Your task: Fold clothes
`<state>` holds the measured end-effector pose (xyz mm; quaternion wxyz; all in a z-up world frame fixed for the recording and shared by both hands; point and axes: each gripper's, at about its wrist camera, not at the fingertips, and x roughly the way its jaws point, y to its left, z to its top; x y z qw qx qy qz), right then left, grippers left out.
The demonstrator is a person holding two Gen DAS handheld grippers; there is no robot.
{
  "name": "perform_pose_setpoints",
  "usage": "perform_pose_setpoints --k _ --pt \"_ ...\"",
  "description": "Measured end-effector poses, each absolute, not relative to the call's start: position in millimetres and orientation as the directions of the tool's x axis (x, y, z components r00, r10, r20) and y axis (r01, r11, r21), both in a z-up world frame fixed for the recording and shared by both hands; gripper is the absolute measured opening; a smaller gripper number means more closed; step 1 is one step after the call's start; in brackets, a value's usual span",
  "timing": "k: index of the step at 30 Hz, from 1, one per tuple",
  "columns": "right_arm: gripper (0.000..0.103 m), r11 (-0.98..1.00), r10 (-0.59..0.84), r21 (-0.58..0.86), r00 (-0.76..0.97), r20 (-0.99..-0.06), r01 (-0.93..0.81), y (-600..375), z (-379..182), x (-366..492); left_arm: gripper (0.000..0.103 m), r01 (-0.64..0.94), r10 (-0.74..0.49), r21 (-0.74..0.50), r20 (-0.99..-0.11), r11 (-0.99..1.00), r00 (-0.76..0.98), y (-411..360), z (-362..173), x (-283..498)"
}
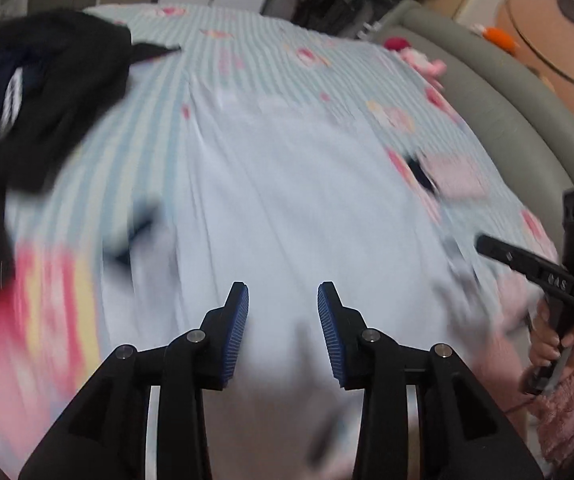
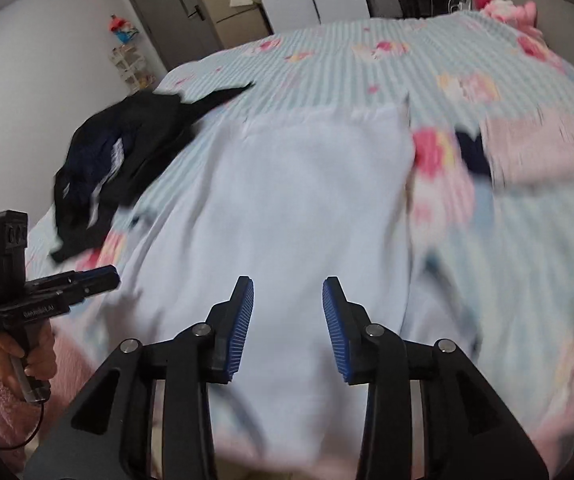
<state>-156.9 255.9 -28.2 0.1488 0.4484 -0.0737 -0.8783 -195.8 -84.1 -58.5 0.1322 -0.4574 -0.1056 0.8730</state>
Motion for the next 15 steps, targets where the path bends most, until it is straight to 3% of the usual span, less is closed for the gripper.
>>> perform_pose_setpoints --k 3,5,6,11,13,14,15 --pt "0.037 -0.956 -0.288 0.269 -0.537 -0.793 0.115 280 -36 -239 0.037 -0.036 0.266 -0.303 -0.764 -0.952 -0.588 -113 -67 -285" --pt "0.037 -0.957 -0.274 0.281 -0.522 -0.808 0.068 299 -42 -292 0.030 0.013 0.262 -0.335 -0.761 -0.942 -0.594 -139 -80 -340" --pt "0.037 -0.959 -0.266 0.279 -0.519 -0.812 0.056 306 -45 -316 0.026 0.020 0.269 -0.345 -0.768 -0.939 -0.582 -146 -88 -362" --pt "0.037 -0.962 -0.237 0.272 -0.436 -0.868 -0.017 329 -82 -410 0.026 -0.030 0.383 -0.422 -0.790 -0.906 -0.478 -145 -124 -416" --pt "0.045 -0.958 -0.243 0.283 -0.403 -0.882 -0.041 331 -95 -427 0.028 -0.043 0.412 -0.439 -0.801 -0.898 -0.435 -137 -133 -427" --pt "0.057 -0.956 -0.252 0.289 -0.374 -0.893 -0.046 330 -101 -434 0.028 -0.050 0.428 -0.449 -0.804 -0.892 -0.413 -132 -135 -431" --pt "0.060 -0.958 -0.251 0.284 -0.348 -0.903 -0.046 327 -107 -440 0.028 -0.079 0.447 -0.456 -0.802 -0.887 -0.397 -125 -134 -435"
